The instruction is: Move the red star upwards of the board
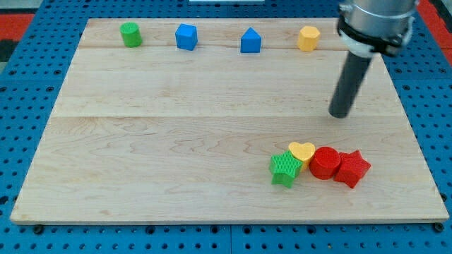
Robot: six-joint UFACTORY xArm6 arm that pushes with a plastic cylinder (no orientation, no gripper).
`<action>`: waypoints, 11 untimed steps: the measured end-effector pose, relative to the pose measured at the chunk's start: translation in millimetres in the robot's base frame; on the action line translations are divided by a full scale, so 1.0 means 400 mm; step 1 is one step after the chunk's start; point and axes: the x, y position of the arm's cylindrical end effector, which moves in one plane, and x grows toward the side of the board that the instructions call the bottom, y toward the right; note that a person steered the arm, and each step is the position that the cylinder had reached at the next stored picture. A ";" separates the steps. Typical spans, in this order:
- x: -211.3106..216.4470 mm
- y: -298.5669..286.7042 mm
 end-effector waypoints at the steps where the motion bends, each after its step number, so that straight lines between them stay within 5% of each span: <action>1: 0.068 0.083; 3: 0.192 0.246; 5: 0.353 0.077; 7: 0.254 -0.116; 9: 0.066 -0.127; 11: 0.077 -0.122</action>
